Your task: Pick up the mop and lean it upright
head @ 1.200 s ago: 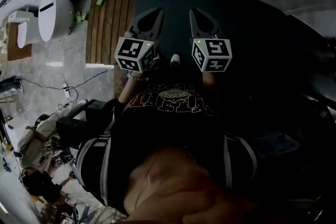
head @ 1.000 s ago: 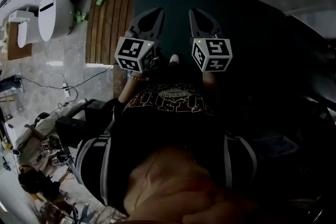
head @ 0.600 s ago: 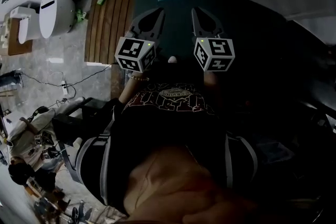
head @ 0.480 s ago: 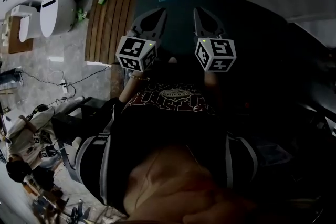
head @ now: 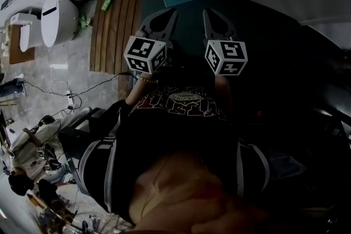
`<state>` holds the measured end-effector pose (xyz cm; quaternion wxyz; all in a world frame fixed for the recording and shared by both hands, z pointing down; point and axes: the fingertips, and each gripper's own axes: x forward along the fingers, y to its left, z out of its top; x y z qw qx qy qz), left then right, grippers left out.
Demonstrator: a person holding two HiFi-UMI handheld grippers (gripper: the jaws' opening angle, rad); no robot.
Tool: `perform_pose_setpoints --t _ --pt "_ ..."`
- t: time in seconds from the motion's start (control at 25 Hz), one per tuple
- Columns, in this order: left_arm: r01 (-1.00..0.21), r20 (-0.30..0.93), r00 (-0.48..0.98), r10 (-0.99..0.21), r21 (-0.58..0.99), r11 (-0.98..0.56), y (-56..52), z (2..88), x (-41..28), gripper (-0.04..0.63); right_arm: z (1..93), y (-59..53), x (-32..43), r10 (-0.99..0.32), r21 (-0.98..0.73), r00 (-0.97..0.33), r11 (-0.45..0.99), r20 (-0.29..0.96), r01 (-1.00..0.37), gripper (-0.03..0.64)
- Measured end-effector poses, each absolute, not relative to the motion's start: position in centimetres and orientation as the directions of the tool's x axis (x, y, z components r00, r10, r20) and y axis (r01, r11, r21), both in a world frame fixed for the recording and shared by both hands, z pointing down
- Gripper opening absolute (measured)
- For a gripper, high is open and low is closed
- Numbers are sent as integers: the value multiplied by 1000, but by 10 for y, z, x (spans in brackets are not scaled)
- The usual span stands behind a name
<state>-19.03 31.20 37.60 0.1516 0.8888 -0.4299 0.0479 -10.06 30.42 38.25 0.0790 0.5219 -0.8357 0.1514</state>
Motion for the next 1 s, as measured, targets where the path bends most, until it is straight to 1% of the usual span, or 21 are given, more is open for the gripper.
perform_pose_setpoints --t 0.6,1.0 --pt "-733 213 679 -702 229 -640 182 381 -230 40 385 181 -140 -878 -152 -379 349 291 -925 20" --pt "-716 223 698 -681 209 -666 138 384 -248 40 389 136 -165 -886 -158 -360 327 292 -932 20"
